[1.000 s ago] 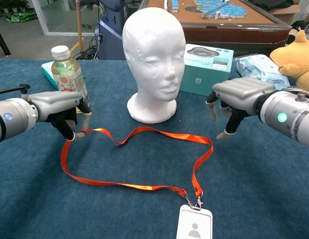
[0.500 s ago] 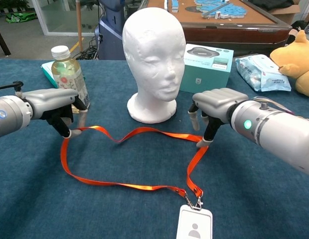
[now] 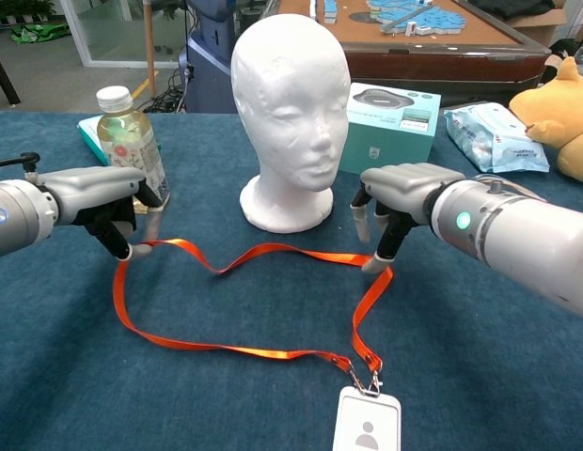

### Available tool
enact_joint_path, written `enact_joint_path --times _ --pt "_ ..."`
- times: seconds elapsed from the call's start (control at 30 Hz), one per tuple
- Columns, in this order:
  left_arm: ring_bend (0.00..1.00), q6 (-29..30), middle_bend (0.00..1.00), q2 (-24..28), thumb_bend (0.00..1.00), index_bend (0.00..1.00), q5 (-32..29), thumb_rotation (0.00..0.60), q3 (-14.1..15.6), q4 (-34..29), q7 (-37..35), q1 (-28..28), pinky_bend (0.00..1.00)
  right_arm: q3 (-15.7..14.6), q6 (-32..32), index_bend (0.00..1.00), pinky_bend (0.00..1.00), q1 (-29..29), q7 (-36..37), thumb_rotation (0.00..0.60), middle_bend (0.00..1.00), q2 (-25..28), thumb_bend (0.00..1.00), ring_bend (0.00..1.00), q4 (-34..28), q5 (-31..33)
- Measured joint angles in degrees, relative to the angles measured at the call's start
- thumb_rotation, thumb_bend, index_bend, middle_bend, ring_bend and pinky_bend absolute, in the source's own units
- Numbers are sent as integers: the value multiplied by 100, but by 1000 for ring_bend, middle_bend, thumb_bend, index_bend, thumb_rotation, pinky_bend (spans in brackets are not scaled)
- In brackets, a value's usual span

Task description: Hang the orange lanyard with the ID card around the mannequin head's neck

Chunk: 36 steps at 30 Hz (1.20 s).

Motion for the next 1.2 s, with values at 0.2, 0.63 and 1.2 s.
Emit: enact_joint_path --times 0.2,0.63,1.2 --pt "1000 -16 1000 -6 358 611 -15 600 15 10 15 1 1000 -4 35 554 1000 188 -84 600 880 -261 143 889 372 120" --pt "1000 -37 1000 60 358 611 12 600 27 19 -58 51 1000 -21 2 555 1000 378 -134 600 879 -541 204 889 910 397" --pt "1000 -73 1000 74 358 611 -22 600 43 10 -9 36 1000 -85 -108 555 1000 432 -111 600 879 -510 319 889 915 556"
